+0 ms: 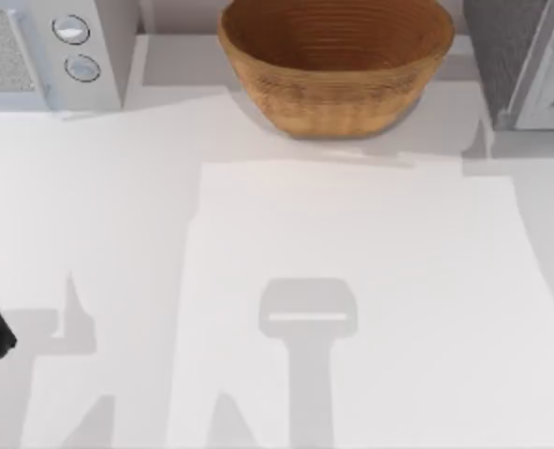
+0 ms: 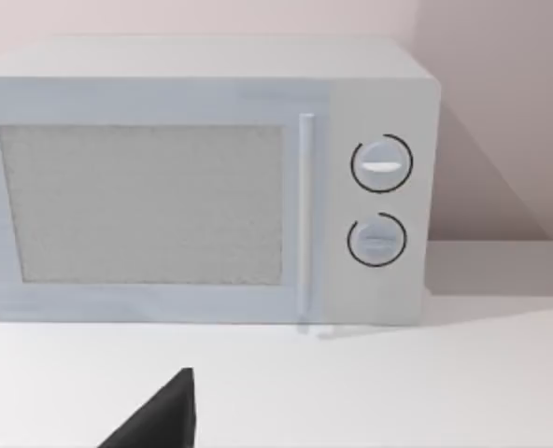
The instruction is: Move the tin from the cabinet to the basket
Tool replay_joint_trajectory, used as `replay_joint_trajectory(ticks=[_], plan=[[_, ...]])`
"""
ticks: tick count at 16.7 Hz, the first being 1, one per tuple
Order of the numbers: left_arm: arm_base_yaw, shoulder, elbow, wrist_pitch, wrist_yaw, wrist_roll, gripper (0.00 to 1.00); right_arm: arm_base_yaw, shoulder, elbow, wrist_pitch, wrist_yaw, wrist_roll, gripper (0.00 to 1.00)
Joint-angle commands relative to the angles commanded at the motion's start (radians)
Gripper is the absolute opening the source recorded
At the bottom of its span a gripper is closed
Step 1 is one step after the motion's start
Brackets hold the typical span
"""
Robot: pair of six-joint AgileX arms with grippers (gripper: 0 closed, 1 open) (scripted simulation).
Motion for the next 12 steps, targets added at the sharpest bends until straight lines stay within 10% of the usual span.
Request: replay_joint_trajectory(ticks=[12], plan=[[0.000, 0.000, 0.000, 0.000, 0.000, 0.000, 1.00, 0.043, 0.321, 0.443, -0.099, 0.049, 0.004, 1.00]])
